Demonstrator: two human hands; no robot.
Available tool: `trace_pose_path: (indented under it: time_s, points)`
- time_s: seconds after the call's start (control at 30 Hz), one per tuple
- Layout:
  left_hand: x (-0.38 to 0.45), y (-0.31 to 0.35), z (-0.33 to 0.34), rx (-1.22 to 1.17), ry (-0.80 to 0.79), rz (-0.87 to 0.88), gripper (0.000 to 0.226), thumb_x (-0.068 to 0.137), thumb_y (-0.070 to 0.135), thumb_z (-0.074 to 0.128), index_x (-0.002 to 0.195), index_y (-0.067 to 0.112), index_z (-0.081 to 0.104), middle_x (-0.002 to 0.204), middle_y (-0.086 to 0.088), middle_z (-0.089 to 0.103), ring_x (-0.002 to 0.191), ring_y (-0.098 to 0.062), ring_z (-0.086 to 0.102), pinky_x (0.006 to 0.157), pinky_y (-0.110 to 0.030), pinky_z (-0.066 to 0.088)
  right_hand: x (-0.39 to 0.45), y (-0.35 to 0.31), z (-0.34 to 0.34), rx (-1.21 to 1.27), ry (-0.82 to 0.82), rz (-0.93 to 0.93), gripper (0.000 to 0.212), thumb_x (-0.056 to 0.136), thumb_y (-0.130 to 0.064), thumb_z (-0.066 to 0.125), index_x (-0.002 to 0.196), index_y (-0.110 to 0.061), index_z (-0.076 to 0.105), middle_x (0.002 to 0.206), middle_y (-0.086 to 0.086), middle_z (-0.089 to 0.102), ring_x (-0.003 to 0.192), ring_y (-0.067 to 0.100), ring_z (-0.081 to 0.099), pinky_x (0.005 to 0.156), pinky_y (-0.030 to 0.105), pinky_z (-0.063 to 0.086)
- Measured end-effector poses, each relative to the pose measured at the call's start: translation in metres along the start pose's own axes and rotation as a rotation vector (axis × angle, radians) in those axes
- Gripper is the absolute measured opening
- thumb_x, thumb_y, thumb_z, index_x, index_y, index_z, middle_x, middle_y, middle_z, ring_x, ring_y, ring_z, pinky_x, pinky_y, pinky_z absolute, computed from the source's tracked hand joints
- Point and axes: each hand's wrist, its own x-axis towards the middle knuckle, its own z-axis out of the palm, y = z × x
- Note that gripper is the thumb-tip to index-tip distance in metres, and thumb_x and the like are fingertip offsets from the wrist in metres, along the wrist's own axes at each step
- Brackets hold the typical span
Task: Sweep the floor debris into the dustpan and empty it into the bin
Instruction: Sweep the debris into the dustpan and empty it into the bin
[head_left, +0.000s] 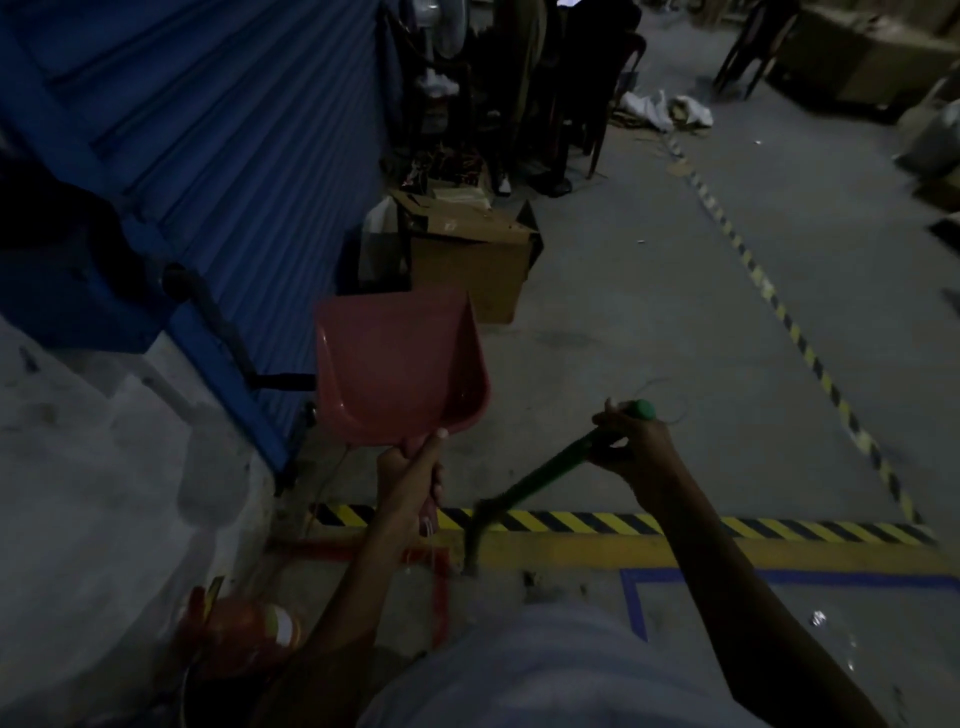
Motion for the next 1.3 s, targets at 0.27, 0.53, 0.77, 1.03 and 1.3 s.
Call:
trace_pose_path:
  time_s: [0.27, 0.53, 0.77, 1.03, 1.3]
  points:
    - [0.005, -0.008, 0.006, 0.041, 0.001, 0.030, 0.031, 0.092, 0.025, 0.075, 0.074, 0.005, 0.060, 0.055, -0.008, 0.054, 0.036, -0.011, 0.046, 0.037, -0.022, 0.038, -0.025, -0.014, -0.005, 0.940, -0.281, -0.094, 0.029, 0.073, -0.027, 0.047, 0.083, -0.003, 0.062, 0.096, 0.014, 0.062, 0.091, 0.034, 0.059, 0.089, 0.045, 0.045]
    - [-0.001, -0.002, 0.012, 0.001, 0.036, 0.012, 0.029, 0.092, 0.023, 0.074, 0.073, 0.007, 0.059, 0.050, -0.005, 0.053, 0.033, -0.010, 0.043, 0.034, -0.020, 0.035, 0.000, 0.003, 0.020, 0.460, -0.179, 0.071, 0.085, 0.093, 0.008, 0.051, 0.154, -0.035, 0.008, 0.138, 0.027, 0.038, 0.082, 0.030, 0.065, 0.069, 0.039, 0.059]
    - [-0.004, -0.003, 0.006, -0.006, 0.039, 0.019, 0.027, 0.091, 0.025, 0.075, 0.076, 0.007, 0.061, 0.055, -0.007, 0.054, 0.036, -0.010, 0.045, 0.036, -0.020, 0.036, 0.023, 0.027, -0.003, 0.929, -0.018, 0.446, 0.071, 0.064, 0.021, 0.057, 0.129, -0.003, 0.041, 0.099, 0.019, 0.050, 0.076, 0.022, 0.052, 0.065, 0.037, 0.059]
    - [-0.009, -0.010, 0.001, 0.039, 0.022, 0.015, 0.028, 0.091, 0.024, 0.075, 0.074, 0.006, 0.061, 0.052, -0.006, 0.055, 0.036, -0.012, 0.045, 0.037, -0.020, 0.036, 0.001, 0.030, -0.035, 1.072, -0.183, 0.136, 0.112, 0.041, 0.020, 0.073, 0.146, 0.003, 0.039, 0.107, 0.028, 0.054, 0.079, 0.035, 0.061, 0.062, 0.041, 0.059]
    - [-0.021, -0.026, -0.003, 0.152, -0.125, -0.025, 0.026, 0.092, 0.023, 0.074, 0.075, 0.008, 0.062, 0.052, -0.005, 0.053, 0.034, -0.011, 0.043, 0.037, -0.020, 0.035, -0.034, 0.038, -0.048, 1.174, -0.275, 0.052, 0.066, 0.096, -0.046, 0.049, 0.137, 0.006, 0.042, 0.095, 0.020, 0.053, 0.059, 0.022, 0.050, 0.056, 0.029, 0.050]
